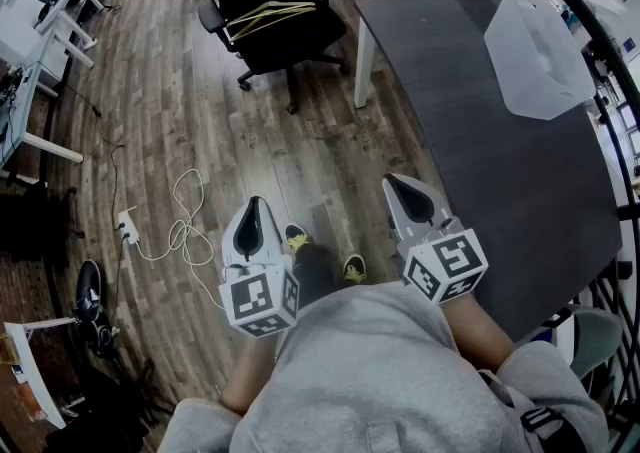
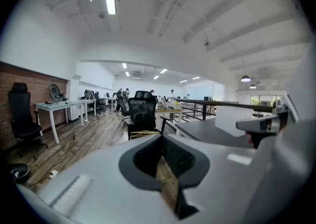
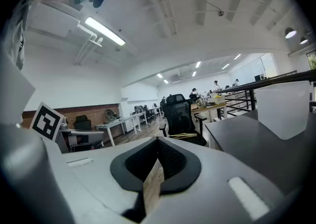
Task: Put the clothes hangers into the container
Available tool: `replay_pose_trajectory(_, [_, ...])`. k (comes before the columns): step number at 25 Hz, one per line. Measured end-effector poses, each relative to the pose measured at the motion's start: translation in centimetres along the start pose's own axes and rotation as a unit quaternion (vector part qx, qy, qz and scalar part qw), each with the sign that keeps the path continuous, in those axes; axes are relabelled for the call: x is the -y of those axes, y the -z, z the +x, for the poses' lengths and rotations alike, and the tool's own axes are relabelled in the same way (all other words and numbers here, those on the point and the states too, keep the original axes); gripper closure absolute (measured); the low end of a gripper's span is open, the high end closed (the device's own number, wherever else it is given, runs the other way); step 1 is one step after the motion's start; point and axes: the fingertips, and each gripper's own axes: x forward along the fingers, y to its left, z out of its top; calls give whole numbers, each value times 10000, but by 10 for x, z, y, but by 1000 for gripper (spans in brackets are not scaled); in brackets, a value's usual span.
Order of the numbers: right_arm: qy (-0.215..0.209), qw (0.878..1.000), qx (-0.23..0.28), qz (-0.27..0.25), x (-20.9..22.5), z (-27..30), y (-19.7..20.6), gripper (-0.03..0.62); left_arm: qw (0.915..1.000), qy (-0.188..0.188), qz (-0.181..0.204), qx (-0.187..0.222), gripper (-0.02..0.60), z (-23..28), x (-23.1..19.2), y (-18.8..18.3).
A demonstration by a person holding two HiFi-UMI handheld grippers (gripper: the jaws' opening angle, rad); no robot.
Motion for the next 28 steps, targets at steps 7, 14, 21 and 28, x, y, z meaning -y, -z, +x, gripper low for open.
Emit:
replay_pose_trajectory(7, [99, 9997, 211, -34, 6, -6, -15, 594, 9999, 123, 54, 23, 571, 2, 17, -12])
replay_pose_trajectory(14, [-95, 9997, 203, 62, 1, -2, -14, 595, 9998, 165, -31, 127, 571, 2, 14, -20])
replay_pose_trajectory(21, [-443, 9989, 179, 28, -7, 22, -20, 595, 9996, 217, -136, 131, 571, 19, 6, -22])
replay_pose_trajectory(28, [-467, 9989, 10, 63, 6, 72, -21, 595, 9990, 370, -248, -5, 571, 75, -7, -23])
